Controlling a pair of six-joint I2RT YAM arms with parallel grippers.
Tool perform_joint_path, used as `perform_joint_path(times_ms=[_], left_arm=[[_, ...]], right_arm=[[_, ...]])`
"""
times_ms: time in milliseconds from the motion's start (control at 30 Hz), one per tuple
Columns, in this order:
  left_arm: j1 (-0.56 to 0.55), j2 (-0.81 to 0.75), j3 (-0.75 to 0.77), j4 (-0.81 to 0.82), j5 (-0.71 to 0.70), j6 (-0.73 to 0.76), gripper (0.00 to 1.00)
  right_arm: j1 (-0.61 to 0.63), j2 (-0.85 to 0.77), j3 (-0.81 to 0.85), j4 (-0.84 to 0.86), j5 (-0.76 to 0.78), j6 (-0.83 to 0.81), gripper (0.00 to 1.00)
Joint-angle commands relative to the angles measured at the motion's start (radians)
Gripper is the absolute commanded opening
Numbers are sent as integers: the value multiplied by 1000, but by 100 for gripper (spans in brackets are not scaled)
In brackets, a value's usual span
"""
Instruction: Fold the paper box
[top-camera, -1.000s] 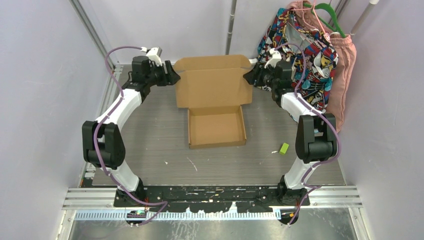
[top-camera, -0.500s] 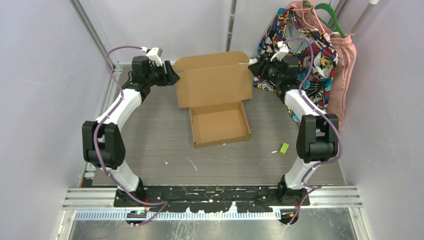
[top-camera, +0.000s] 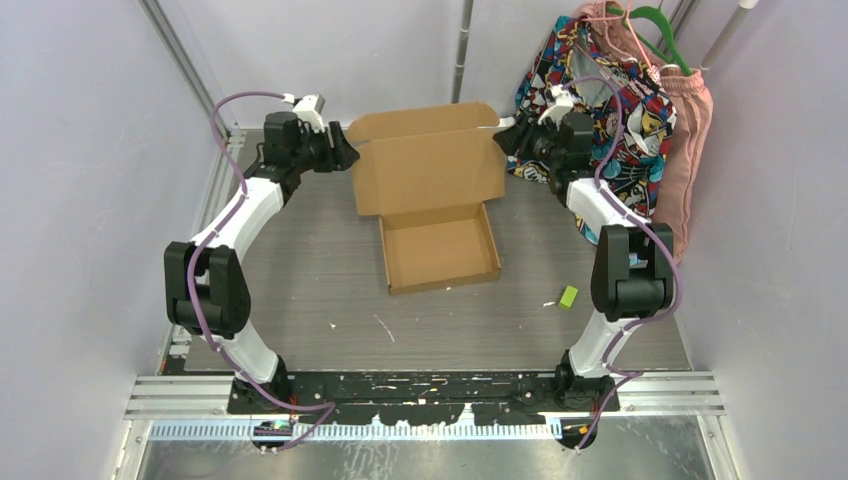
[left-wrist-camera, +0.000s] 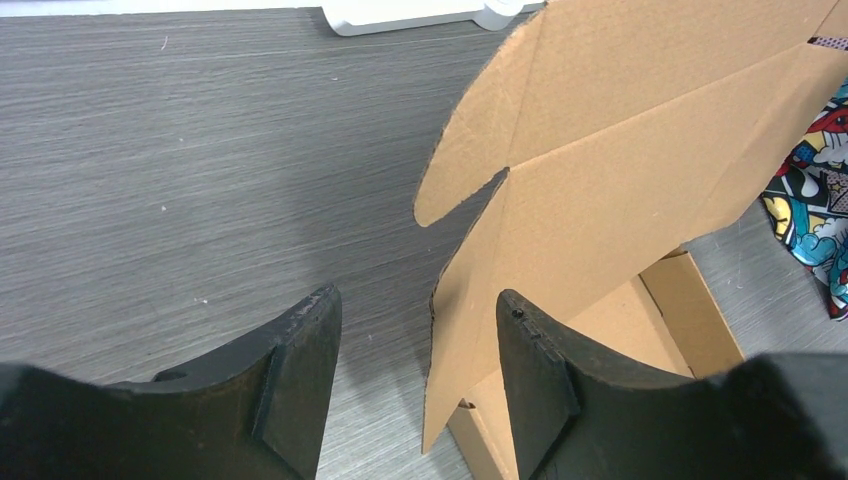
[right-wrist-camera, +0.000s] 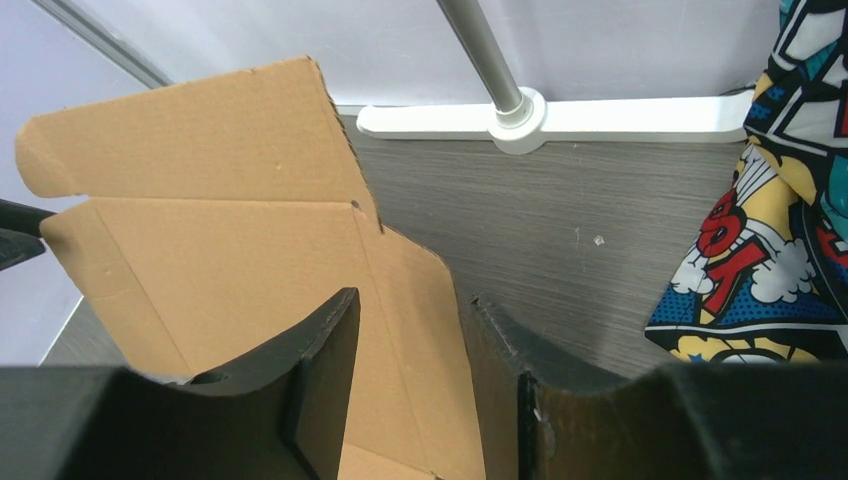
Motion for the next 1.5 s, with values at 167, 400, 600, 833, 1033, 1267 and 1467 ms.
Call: perform_joint_path(times_ms=[167, 400, 600, 833, 1033, 1267, 1467], left_arm=[[-7, -4, 51, 22, 8, 13, 58], [-9, 0, 56, 19, 0, 17, 57], [-12, 9, 56, 16, -6, 19, 57], [-13, 14, 52, 17, -8, 23, 56], [-14, 15, 50, 19, -12, 27, 56], [-14, 21, 56, 18, -14, 27, 42], [-18, 43, 77, 17, -1, 20, 36]], right_arm=[[-3, 72, 77, 65, -25, 1, 49], [-4, 95, 91, 98, -36, 17, 47], [-7, 104, 104, 116, -50, 36, 44], [-7, 118, 114, 117, -68, 46, 36], [-8, 118, 108, 115, -70, 48, 30], [-7, 113, 94, 125, -69, 56, 30], [-7, 112, 89, 130, -74, 62, 29]])
